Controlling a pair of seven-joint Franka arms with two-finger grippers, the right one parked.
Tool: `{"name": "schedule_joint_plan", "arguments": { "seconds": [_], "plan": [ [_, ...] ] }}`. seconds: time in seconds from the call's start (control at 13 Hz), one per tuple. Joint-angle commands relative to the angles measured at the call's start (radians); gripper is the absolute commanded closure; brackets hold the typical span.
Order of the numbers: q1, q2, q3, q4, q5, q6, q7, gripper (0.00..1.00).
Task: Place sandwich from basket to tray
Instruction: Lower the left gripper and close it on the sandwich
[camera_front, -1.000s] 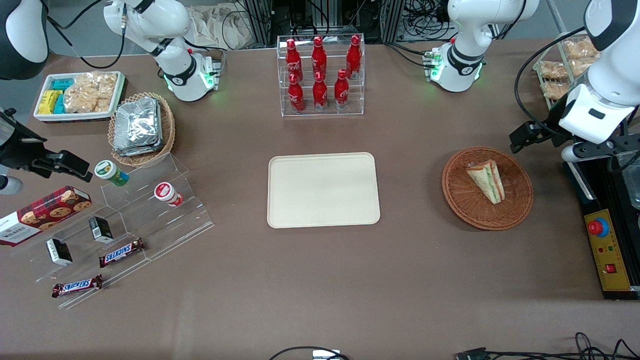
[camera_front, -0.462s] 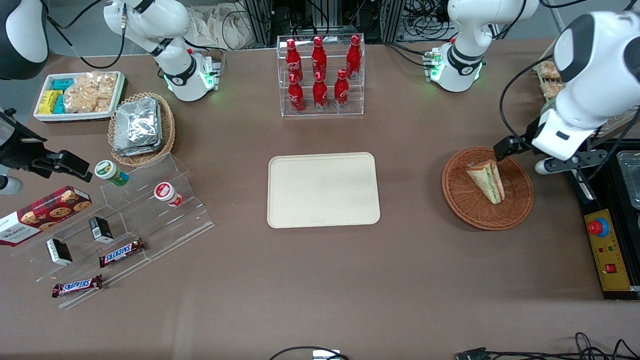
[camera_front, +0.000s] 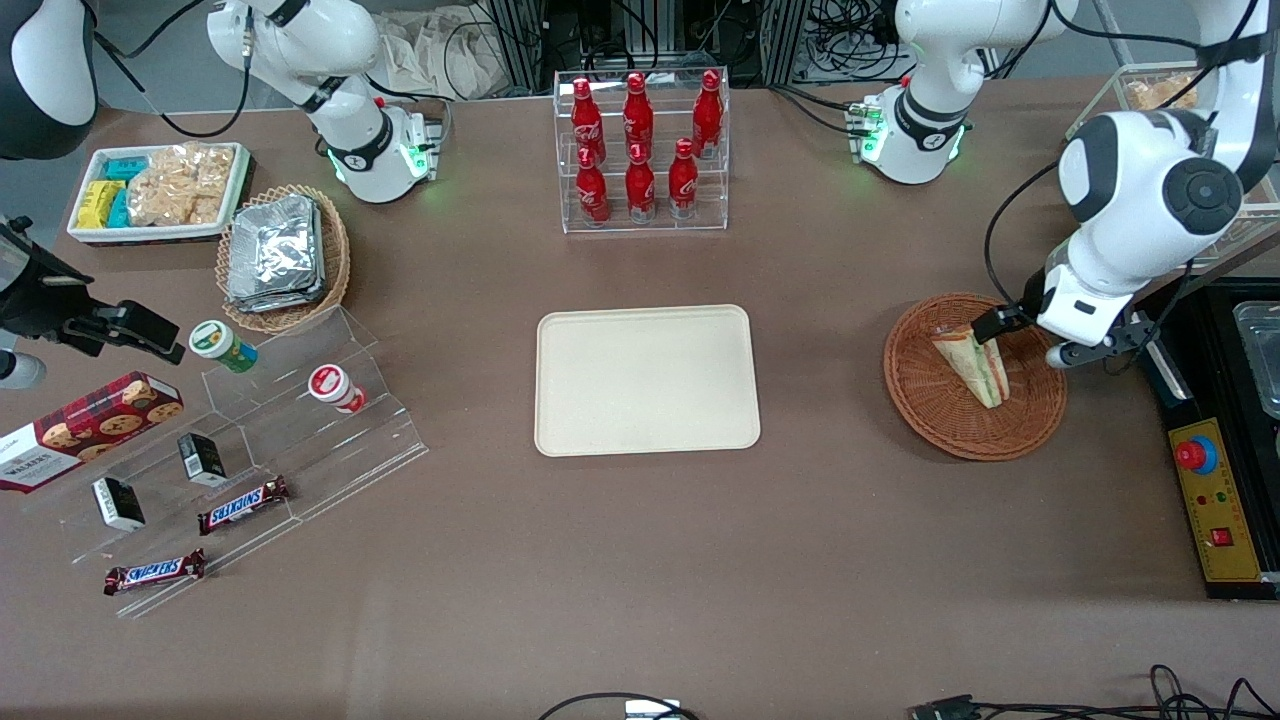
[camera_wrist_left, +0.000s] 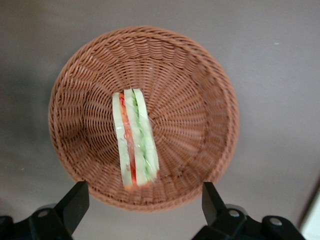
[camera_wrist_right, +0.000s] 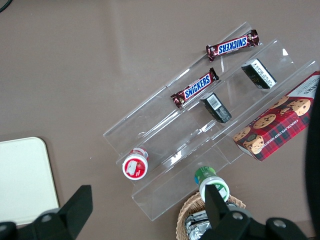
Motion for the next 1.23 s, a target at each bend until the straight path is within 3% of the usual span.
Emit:
{"name": "schedule_joint_plan", "arguments": {
  "seconds": [0.0, 0.31, 0.62, 0.69, 1.15],
  "plan": [
    [-0.003, 0.053, 0.024, -0.066, -0.010, 0.120, -0.016, 0.00],
    [-0.003, 0.146, 0.027, -0.143, -0.010, 0.296, -0.016, 0.00],
    [-0.003, 0.190, 0.027, -0.146, -0.010, 0.331, -0.016, 0.03],
    [-0.003, 0.191, 0.027, -0.146, -0.010, 0.331, -0.016, 0.07],
    [-0.003, 0.190, 0.027, -0.145, -0.010, 0.318, -0.016, 0.77]
  ]
}}
